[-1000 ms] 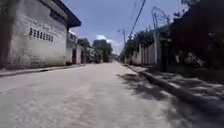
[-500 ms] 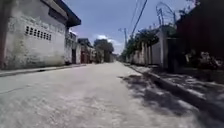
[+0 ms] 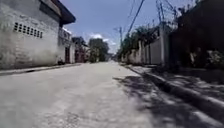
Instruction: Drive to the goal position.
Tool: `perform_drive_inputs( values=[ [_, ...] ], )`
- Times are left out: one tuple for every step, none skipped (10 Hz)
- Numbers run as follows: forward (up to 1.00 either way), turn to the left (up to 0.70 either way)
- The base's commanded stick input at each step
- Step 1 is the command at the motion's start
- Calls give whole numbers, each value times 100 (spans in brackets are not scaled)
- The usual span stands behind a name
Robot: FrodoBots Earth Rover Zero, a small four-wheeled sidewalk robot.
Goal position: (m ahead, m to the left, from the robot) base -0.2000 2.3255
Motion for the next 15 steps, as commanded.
perform_drive_inputs(
  values=[
    [100,3],
    [100,3],
    [100,3],
    [100,3],
    [100,3],
    [100,3],
    [100,3],
    [100,3],
    [100,-8],
    [100,-35],
    [100,-37],
    [100,-37],
    [100,3],
    [100,4],
    [100,29]
  ],
)
